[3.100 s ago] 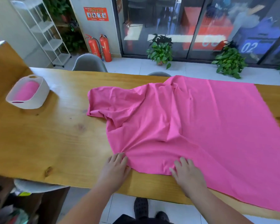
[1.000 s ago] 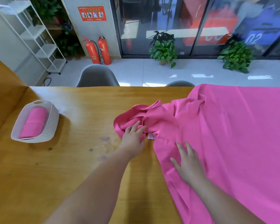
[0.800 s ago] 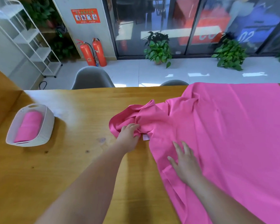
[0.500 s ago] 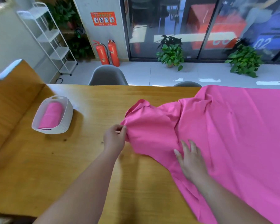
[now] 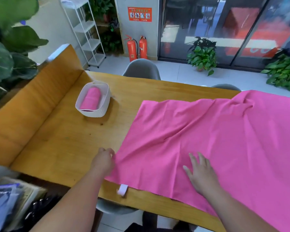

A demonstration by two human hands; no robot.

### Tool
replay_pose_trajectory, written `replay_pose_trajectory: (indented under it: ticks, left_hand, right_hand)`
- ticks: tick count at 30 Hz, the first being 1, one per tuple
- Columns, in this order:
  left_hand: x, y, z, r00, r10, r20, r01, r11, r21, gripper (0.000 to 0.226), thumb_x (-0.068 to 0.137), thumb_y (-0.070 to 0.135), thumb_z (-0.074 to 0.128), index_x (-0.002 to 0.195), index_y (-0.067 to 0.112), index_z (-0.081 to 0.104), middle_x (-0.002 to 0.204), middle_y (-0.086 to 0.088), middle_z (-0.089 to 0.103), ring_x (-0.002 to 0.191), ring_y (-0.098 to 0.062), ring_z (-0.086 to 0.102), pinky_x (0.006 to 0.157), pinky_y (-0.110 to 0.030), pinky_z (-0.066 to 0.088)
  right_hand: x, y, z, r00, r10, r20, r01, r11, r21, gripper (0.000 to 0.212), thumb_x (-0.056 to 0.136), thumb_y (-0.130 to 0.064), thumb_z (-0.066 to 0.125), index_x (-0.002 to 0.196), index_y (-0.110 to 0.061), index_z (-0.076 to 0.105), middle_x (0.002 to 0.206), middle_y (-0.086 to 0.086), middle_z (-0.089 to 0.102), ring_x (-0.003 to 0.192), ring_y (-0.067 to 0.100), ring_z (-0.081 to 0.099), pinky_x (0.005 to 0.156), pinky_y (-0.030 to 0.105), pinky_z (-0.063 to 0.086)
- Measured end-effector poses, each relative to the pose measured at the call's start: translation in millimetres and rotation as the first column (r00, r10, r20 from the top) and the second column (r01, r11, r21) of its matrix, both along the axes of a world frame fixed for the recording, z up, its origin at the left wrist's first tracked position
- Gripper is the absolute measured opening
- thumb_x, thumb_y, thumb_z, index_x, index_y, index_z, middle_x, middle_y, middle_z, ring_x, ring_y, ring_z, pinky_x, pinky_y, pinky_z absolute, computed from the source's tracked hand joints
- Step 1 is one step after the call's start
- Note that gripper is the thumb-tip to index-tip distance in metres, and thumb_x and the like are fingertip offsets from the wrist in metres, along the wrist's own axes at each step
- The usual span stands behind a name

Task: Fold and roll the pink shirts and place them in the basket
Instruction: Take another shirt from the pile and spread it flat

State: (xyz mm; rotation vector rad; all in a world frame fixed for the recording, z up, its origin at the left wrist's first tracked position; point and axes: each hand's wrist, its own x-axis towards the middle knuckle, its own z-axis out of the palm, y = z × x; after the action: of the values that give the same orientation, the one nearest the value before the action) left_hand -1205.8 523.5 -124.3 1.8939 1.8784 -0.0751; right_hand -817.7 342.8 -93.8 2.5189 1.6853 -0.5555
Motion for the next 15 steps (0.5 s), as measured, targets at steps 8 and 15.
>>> replay_pose_trajectory:
  ticks: [8, 15]
  left_hand:
    - [25.1, -47.9, -8.9, 0.814, -0.563, -0.141, 0.580, 0.781, 0.232, 0.044, 0.094, 0.034, 0.059, 0.137, 0.022, 0.057, 0.149, -0.010, 0.052, 0.133, -0.032, 0.053, 0.100, -0.048, 0.056]
    - [10.4, -42.6, 0.2, 0.873, -0.387, -0.297, 0.466, 0.843, 0.269, 0.038, 0.094, 0.047, 0.041, 0.105, 0.018, 0.064, 0.095, -0.005, 0.063, 0.086, -0.032, 0.065, 0.061, -0.043, 0.055]
  right_hand:
    - [-25.5, -22.0, -6.1, 0.988, 0.120, 0.102, -0.110, 0.989, -0.102, 0.086, 0.100, -0.069, 0.044, 0.169, -0.030, 0.011, 0.176, 0.009, 0.004, 0.160, 0.033, 0.011, 0.126, 0.050, 0.030]
    - [-27.4, -24.6, -0.9, 0.977, 0.139, 0.159, -0.130, 0.989, -0.066, 0.086, 0.095, -0.077, 0.014, 0.158, -0.026, 0.044, 0.140, 0.003, 0.051, 0.125, 0.026, 0.050, 0.095, 0.043, 0.054]
